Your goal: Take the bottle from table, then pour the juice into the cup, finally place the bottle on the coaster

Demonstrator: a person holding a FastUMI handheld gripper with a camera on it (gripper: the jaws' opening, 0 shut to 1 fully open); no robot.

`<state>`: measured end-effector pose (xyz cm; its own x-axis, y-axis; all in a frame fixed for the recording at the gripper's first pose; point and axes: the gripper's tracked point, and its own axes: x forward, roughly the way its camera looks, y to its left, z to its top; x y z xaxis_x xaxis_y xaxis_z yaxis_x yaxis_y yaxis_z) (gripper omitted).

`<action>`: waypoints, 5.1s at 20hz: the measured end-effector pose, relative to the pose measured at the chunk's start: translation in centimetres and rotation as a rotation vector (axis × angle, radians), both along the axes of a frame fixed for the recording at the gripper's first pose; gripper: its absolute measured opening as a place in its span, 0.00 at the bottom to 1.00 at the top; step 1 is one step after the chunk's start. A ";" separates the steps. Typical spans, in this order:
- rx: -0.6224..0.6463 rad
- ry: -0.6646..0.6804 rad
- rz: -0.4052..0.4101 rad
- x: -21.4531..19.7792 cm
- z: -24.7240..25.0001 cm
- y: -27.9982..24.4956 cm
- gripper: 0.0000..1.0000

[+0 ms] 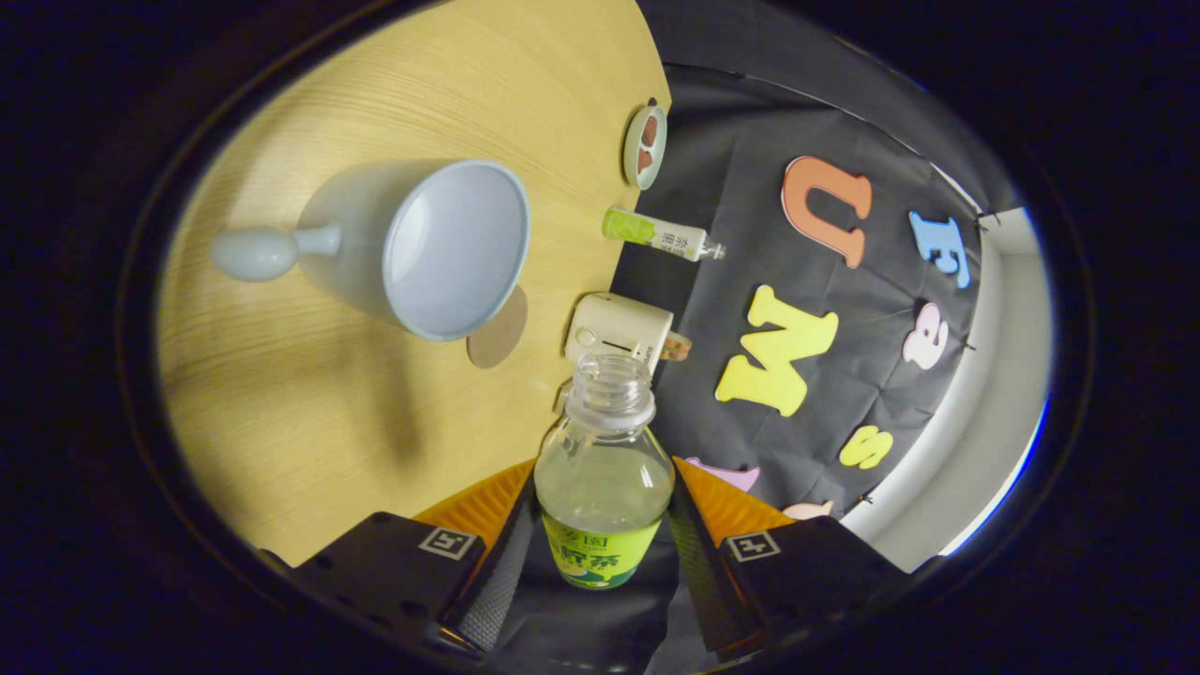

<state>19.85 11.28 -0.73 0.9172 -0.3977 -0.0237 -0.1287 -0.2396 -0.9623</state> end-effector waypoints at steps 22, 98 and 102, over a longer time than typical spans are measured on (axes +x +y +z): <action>-0.134 -0.022 0.027 -0.5 0.6 1.6 0.82; -0.144 0.021 0.088 -0.2 1.9 3.2 0.82; -0.004 0.058 0.085 0.4 -0.3 2.6 0.82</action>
<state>20.29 13.91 -1.03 0.9449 -0.3183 -0.0760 -0.1629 -0.2561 -0.9528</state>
